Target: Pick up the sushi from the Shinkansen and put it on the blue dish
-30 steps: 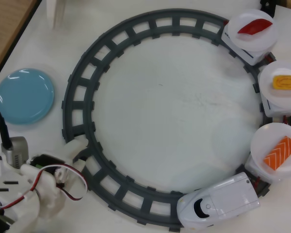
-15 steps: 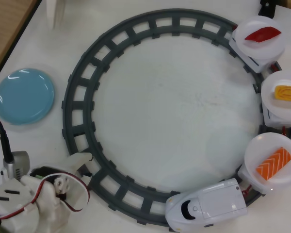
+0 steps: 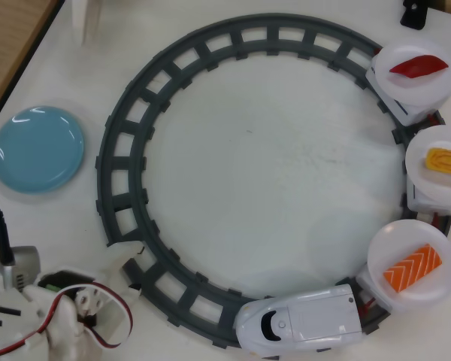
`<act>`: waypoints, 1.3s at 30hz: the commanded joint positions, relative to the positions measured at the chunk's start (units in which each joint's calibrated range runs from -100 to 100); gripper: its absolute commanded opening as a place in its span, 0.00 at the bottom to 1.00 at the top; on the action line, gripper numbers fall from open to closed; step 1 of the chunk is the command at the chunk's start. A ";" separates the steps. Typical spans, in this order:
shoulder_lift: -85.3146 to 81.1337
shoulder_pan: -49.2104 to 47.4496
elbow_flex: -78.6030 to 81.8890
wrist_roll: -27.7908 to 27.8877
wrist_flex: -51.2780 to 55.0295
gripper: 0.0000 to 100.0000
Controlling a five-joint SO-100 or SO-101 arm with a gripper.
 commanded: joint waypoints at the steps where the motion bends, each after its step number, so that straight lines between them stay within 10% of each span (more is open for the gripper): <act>1: 2.10 -0.26 -6.09 -0.23 3.96 0.20; 26: 12.13 -7.22 -4.83 -6.45 13.38 0.20; 39: 16.28 -2.73 3.02 -4.73 2.09 0.19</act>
